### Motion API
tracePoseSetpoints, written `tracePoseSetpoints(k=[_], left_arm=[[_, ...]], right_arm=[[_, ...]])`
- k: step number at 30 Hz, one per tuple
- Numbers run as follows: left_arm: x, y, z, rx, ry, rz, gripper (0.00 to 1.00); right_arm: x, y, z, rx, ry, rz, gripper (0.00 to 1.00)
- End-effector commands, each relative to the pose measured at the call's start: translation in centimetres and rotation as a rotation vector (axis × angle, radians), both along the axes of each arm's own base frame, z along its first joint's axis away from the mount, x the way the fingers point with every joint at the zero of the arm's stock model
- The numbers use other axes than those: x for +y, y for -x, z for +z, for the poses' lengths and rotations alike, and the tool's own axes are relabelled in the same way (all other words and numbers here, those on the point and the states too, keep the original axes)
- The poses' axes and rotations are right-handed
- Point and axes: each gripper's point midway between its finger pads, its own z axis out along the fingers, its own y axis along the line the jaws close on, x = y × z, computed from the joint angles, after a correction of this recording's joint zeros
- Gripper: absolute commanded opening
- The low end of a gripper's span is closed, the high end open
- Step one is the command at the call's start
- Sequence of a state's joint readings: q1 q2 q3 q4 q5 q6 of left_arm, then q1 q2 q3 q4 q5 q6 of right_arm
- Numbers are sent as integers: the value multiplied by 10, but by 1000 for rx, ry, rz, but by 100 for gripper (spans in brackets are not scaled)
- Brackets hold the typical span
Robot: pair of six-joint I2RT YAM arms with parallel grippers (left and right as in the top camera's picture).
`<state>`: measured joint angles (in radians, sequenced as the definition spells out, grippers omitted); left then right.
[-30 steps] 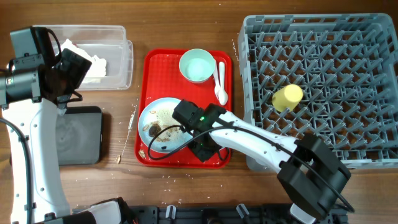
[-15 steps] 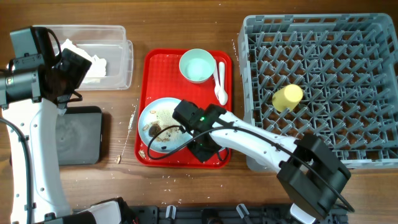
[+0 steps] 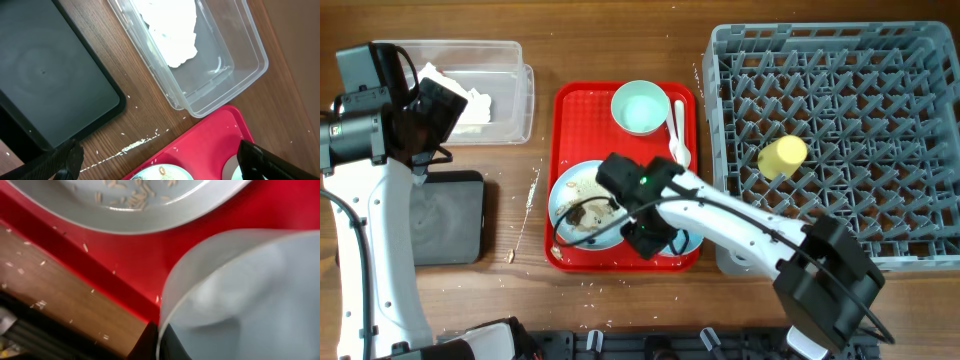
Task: Sort waste into correct bins and load items into the dishwasher rack
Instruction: 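Carry the light-blue bowl right and lower it into the rack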
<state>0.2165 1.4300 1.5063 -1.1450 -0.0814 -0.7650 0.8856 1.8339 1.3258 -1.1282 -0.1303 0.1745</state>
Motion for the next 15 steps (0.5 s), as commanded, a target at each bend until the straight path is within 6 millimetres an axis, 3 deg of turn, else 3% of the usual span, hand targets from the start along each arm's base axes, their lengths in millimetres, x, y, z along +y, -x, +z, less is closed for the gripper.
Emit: tracePoseSetpoints(k=[1, 4, 7, 9, 11, 15], left_arm=[[4, 0, -2, 11, -10, 9, 100], [4, 0, -2, 11, -10, 9, 100], [4, 0, -2, 11, -10, 9, 100], [4, 0, -2, 10, -10, 9, 100], [4, 0, -2, 10, -10, 9, 100], [4, 0, -2, 11, -10, 9, 100]], right_arm=[[7, -28, 29, -50, -52, -56, 4], [3, -68, 76, -136, -136, -125, 4], [-32, -116, 127, -270, -192, -236, 4], [-63, -140, 156, -339, -245, -305, 4], [-93, -155, 173, -374, -294, -362, 4], [-175, -182, 191, -387, -429, -553, 4]])
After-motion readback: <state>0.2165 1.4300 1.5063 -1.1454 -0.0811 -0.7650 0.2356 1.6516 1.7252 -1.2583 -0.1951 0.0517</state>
